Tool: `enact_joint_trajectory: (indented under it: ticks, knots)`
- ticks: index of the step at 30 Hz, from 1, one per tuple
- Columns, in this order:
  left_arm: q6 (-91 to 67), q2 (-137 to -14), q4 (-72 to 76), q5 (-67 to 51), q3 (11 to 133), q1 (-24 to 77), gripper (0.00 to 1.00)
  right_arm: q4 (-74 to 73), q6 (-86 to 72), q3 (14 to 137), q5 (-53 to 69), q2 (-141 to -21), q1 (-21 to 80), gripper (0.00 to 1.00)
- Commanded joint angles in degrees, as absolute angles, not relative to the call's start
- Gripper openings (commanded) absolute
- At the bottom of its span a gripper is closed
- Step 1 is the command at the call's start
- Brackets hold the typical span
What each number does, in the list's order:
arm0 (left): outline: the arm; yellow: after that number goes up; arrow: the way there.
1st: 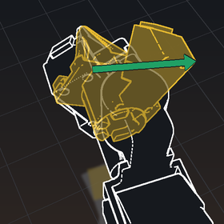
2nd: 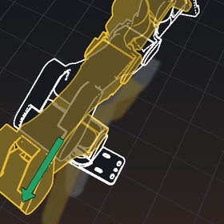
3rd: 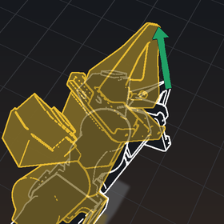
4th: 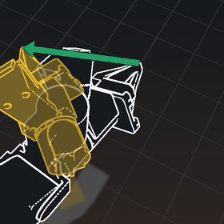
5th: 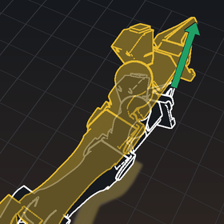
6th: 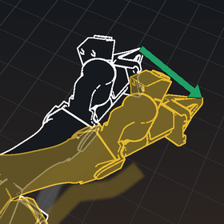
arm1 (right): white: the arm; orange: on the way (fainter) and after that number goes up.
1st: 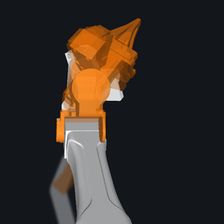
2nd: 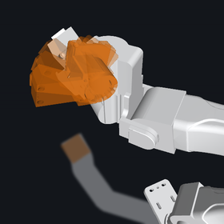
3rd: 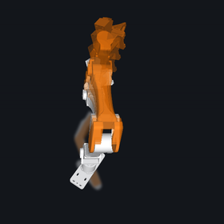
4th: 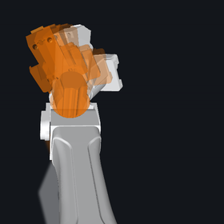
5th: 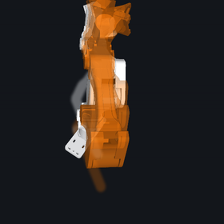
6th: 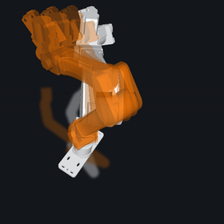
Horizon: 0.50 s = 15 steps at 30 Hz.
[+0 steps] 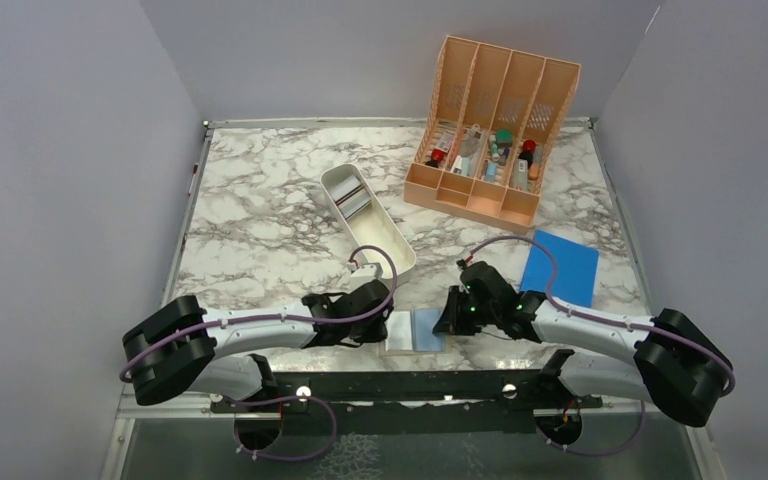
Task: Put the credit cards into the card holder
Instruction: Open the card holder at the center of the board.
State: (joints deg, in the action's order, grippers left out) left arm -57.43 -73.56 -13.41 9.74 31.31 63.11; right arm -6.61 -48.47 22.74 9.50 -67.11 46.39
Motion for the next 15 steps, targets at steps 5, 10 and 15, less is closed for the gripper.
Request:
enact_joint_trajectory:
  ticks: [5, 10, 15]
  knots:
    - [-57.52, -69.61, -16.1, 10.45, 33.29, 62.97, 0.18, -10.28, -47.61, 22.33, 6.39, -62.38, 46.32, 0.12]
    - [-54.48, -64.47, -18.77, 12.21, 37.16, 62.76, 0.29, -12.72, -47.34, 23.99, 6.94, -59.04, 46.32, 0.14]
    - [-46.68, -62.96, -23.02, 16.35, 42.63, 61.55, 0.29, -12.21, -46.75, 24.38, 8.64, -56.74, 46.32, 0.15]
